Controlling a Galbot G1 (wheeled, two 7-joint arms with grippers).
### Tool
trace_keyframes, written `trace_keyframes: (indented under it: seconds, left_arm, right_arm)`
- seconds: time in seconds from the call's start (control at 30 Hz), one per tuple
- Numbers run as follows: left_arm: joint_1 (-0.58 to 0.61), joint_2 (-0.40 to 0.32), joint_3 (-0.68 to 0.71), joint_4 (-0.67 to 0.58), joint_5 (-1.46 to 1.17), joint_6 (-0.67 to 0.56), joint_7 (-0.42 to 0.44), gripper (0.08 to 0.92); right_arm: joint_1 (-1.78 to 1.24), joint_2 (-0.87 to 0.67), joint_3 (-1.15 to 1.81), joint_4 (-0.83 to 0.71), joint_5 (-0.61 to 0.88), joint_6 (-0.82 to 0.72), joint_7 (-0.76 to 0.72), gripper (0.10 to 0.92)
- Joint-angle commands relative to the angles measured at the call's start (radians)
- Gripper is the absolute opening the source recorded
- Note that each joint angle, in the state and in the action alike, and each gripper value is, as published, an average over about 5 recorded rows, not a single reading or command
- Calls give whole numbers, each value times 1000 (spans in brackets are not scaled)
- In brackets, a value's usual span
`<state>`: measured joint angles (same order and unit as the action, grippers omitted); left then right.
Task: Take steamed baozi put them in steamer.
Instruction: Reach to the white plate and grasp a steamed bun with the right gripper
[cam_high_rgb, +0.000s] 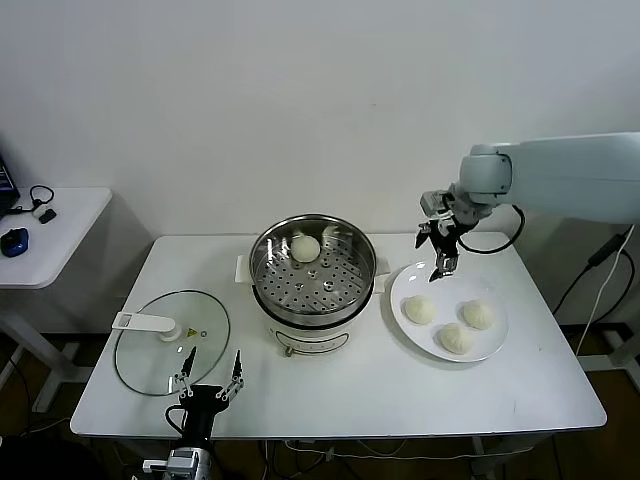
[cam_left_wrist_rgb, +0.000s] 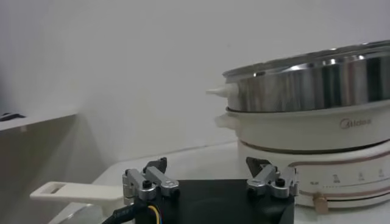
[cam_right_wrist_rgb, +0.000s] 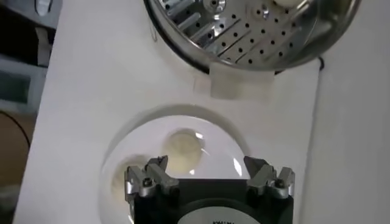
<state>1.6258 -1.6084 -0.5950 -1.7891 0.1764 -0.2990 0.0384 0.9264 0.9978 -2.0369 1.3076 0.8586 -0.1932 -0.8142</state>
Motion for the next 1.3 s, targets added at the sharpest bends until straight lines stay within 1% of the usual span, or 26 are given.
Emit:
trace_keyframes:
  seconds: [0.03, 0.53, 1.3]
  left_arm:
    - [1, -10, -14, 5, 5, -2, 1, 823]
    - [-4, -10, -26, 21, 5, 0, 1, 823]
    - [5, -7, -26, 36, 18, -8, -1, 823]
  right_arm:
    - [-141, -38, 86, -51, -4, -130, -17, 823]
    - [-344, 13, 213, -265, -180, -74, -82, 823]
    - [-501, 54, 331, -378, -237, -59, -78, 823]
